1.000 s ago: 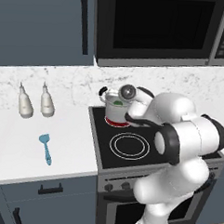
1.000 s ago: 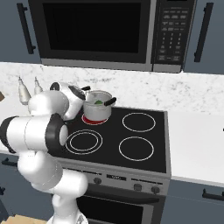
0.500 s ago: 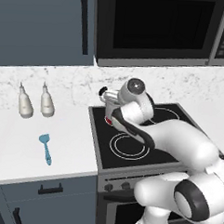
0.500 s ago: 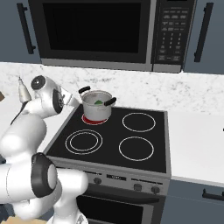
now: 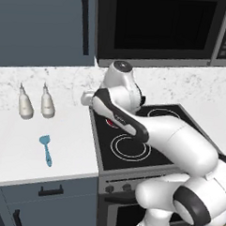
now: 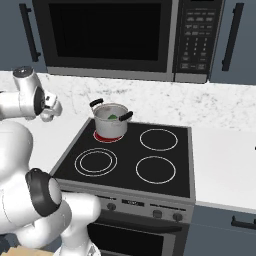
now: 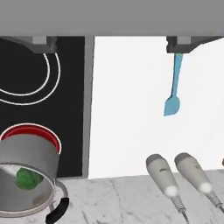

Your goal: Put the broccoli and onion in the pot. Retrieve the spatula and lightly stir the vegetables in the pot.

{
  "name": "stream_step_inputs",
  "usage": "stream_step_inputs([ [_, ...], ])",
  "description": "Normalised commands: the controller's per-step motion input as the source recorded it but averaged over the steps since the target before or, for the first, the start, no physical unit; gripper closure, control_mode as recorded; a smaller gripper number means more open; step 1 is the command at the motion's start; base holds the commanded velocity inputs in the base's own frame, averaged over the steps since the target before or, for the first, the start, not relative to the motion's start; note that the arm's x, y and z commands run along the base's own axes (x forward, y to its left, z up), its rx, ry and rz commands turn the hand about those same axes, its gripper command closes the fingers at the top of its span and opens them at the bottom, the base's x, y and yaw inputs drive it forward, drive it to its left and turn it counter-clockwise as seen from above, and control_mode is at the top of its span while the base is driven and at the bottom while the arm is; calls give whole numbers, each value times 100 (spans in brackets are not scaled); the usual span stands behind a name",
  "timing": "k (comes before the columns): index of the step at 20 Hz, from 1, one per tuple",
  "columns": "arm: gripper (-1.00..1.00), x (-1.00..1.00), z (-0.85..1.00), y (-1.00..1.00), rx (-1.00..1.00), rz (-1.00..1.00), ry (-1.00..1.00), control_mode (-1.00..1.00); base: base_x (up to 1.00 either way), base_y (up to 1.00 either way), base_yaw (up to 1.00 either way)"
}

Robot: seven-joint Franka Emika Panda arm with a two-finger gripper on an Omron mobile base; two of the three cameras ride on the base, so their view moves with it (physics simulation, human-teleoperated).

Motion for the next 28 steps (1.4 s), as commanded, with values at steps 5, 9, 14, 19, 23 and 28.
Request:
stream_step_inputs([
  [5,-100,-42,-21,50,-19,85,13,-100,0,0,0],
  [9,-100,-43,-41,31,-20,100,0,-100,0,0,0],
  [14,-100,-38,-42,21,-25,100,0,-100,0,0,0],
  [19,-100,-28,-41,19,-33,99,-1,-100,0,0,0],
  [23,-100,-11,-34,19,-32,94,0,-100,0,0,0],
  [28,-100,4,-23,5,-15,83,-2,-100,0,0,0],
])
